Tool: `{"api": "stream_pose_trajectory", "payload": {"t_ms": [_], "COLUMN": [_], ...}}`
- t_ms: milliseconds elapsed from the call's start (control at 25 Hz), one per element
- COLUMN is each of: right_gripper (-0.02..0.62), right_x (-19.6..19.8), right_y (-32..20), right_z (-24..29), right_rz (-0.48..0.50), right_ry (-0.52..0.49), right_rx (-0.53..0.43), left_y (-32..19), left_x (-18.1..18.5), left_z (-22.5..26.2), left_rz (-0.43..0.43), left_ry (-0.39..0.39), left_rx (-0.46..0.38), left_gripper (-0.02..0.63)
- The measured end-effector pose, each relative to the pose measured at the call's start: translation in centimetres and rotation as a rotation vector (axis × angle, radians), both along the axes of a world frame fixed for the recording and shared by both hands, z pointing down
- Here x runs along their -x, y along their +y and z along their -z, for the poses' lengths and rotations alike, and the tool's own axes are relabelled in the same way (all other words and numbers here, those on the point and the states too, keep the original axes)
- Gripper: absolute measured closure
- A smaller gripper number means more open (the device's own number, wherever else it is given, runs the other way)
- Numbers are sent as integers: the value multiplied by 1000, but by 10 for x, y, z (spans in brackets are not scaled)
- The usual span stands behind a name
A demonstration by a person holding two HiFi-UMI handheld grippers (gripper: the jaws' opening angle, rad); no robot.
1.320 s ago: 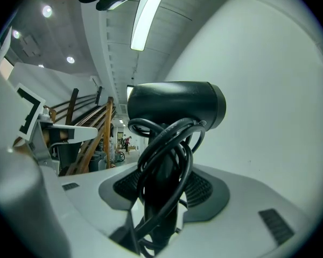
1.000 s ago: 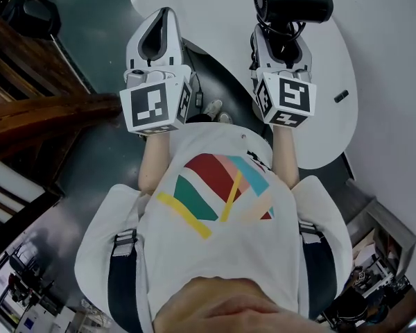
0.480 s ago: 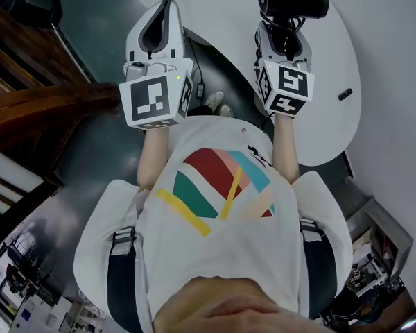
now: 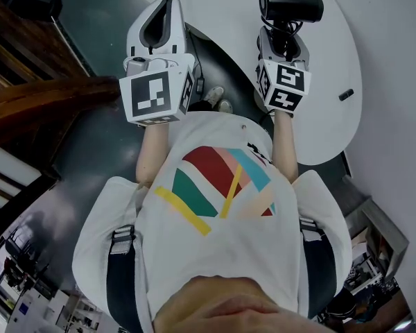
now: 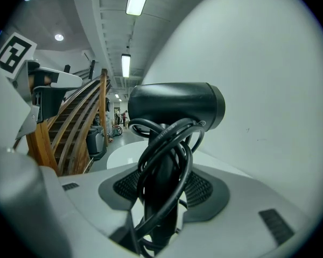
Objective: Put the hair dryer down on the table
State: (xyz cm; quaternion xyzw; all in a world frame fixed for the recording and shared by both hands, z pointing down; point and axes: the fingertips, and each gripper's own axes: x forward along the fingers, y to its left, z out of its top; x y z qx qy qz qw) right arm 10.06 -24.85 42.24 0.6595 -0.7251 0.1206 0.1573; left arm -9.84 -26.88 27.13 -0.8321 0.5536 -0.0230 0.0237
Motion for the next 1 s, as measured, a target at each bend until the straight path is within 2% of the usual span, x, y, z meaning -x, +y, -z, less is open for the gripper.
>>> {"api": "stream_pose_trajectory", "payload": {"t_ms": [1000], "right_gripper": [377], "right_x": [-15], "right_y": [-2], "right_z": [-99], "right_rz": [-11], "right_ry": [26], "right_rx": [241], "left_y": [-15], "left_x": [4], "left_z": [-9], "left_rz": [24], "left_ry": [-27], "left_rx": [28], "left_gripper": [592]}}
